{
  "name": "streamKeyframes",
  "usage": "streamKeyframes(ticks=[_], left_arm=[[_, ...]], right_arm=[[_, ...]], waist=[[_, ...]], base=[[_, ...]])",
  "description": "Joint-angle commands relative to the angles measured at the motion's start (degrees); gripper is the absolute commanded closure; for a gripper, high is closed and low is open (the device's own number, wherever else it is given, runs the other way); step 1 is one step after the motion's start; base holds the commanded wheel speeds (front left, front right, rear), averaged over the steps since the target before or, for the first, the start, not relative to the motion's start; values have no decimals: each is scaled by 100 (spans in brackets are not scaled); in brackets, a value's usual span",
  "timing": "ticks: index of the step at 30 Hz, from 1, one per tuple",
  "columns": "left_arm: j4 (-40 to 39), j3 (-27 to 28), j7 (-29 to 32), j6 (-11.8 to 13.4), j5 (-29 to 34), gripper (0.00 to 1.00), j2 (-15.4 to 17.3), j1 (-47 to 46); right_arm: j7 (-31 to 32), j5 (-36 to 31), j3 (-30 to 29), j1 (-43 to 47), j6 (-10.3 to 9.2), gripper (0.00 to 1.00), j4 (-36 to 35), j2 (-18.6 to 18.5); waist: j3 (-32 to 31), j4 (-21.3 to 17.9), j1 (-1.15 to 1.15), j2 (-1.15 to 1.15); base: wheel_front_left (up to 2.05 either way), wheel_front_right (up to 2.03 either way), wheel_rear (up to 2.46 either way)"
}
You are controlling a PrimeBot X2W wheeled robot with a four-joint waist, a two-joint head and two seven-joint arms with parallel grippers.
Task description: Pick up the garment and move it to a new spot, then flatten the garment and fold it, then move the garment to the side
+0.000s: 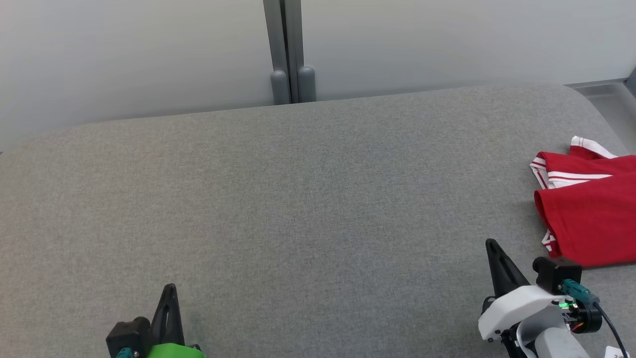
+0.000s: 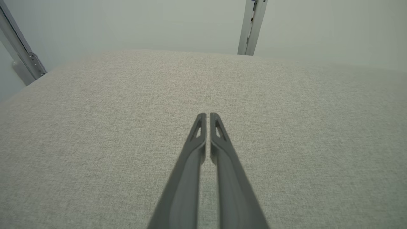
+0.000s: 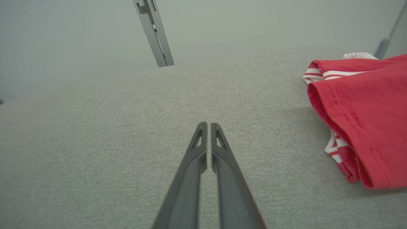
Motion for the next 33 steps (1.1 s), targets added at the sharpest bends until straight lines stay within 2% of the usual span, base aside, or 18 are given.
streamKeyframes(ticks=[1,13,33], left_arm=[[-53,67,67,-28,-268,100,7,-75],[-168,218,409,-145,-1632,100,11,-204],[-286,432,860,-296,-3345,100,18,-387]], right_arm=[[79,244,-70,-120,0,100,-76,-23],[405,1616,-117,-9,-1,100,-360,-32],[845,3322,-217,92,-3,100,-667,-45]], waist=[[0,1,0,0],[-2,4,0,0],[-4,11,0,0]], base=[[0,0,0],[0,0,0],[0,0,0]])
